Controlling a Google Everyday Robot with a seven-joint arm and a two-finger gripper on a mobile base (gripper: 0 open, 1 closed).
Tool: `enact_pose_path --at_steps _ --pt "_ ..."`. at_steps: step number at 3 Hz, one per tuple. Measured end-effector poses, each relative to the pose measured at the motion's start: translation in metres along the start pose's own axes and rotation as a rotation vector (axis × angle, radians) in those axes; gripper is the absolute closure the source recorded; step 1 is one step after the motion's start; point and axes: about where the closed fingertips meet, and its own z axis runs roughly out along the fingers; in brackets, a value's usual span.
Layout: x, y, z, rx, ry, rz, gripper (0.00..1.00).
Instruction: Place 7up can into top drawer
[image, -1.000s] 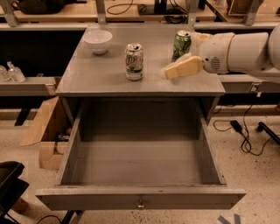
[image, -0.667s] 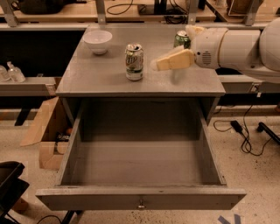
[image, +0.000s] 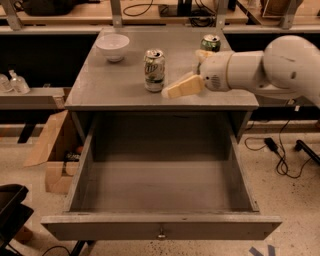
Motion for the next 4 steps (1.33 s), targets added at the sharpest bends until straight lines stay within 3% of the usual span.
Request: enact_pose_path --at_steps 1,3,4 --pt "0.016 0.008 0.044 -0.045 0.033 -0.011 0.0" --pt "0.014 -0.004 0.111 -0.069 -0.023 0.022 0.0" --pt "0.012 -0.016 0.134 -0.073 -0.052 0.029 0.19"
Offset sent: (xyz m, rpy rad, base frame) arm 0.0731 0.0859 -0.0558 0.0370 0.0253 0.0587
